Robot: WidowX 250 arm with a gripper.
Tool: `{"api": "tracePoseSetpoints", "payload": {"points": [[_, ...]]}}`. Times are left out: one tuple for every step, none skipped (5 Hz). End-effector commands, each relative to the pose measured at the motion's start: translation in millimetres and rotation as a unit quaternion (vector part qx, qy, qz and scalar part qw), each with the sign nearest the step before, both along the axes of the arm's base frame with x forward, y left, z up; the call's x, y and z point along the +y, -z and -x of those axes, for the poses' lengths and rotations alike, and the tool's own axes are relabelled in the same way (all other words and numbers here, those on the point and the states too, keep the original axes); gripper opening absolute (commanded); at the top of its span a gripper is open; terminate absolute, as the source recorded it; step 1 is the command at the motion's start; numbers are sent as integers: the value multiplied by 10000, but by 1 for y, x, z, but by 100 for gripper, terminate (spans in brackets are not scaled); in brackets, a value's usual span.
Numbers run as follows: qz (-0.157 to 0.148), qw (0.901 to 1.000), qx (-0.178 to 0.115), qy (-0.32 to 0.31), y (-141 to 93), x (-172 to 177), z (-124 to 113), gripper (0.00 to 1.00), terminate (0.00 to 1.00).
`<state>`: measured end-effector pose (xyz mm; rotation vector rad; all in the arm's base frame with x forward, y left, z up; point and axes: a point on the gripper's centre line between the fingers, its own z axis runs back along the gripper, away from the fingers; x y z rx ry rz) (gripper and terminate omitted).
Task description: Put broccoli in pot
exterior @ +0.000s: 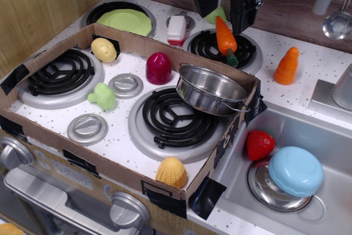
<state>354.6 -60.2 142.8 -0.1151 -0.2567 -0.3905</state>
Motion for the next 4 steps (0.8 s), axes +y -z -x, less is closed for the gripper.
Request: {"api": "tracePoseSetpoints", "payload": {"points": [[0,10000,0,0,0,0,0,100,0],[-168,9989,42,-436,2,15,18,100,0],[-147,9967,102,-789,9,25,33,100,0],[-265,9950,0,-960,10,36,42,100,0]]}}
